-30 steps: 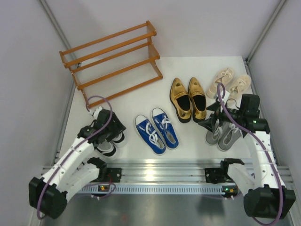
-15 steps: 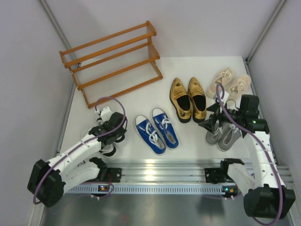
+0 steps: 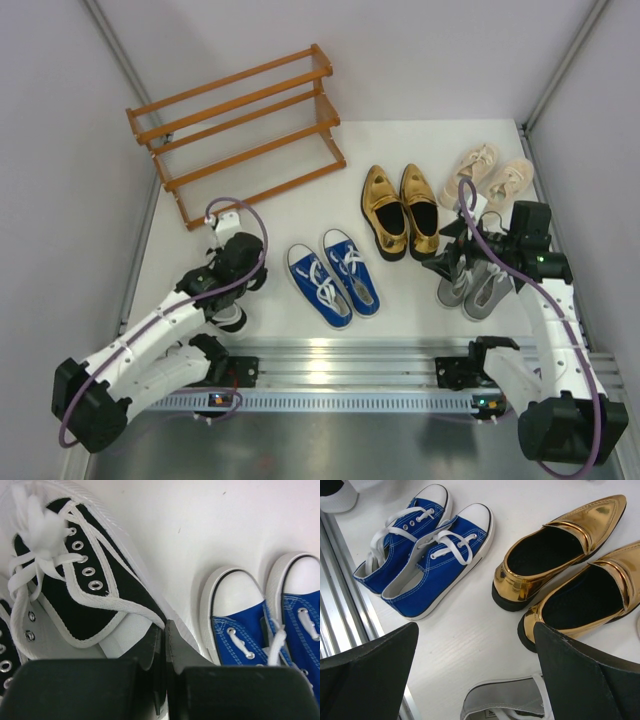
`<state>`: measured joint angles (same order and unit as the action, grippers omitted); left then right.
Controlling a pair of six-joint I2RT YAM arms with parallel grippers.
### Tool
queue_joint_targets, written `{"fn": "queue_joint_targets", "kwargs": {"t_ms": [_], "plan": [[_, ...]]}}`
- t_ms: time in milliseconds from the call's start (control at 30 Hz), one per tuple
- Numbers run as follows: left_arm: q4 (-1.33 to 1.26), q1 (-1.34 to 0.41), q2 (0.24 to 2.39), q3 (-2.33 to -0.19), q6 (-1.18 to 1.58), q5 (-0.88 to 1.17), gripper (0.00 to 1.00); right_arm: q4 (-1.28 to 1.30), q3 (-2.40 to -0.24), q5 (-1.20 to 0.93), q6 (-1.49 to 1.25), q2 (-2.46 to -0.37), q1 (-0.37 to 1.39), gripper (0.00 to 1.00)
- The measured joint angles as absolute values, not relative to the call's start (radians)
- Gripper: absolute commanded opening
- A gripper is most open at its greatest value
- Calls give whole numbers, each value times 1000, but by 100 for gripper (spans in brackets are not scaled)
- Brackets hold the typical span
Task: Place and organize the shoes onto the shoe shelf
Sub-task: Pick up the shoe at the center of the board, then place the shoe at the shoe shelf.
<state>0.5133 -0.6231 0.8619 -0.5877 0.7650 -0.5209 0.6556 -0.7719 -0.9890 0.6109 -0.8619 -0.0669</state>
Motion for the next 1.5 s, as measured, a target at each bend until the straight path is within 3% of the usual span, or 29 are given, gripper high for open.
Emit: {"fn": "queue_joint_targets", "kwargs": {"t_ms": [533, 933, 1500], "plan": [[314, -572, 1065, -766, 315, -522, 0, 656, -772, -989, 621, -862, -67, 99], [198, -344, 1308, -897, 160, -353, 0, 658, -772, -988, 629, -862, -67, 99], [-30, -262, 1523, -932, -3, -340, 0, 664, -772, -980, 644, -871, -66, 99]]}}
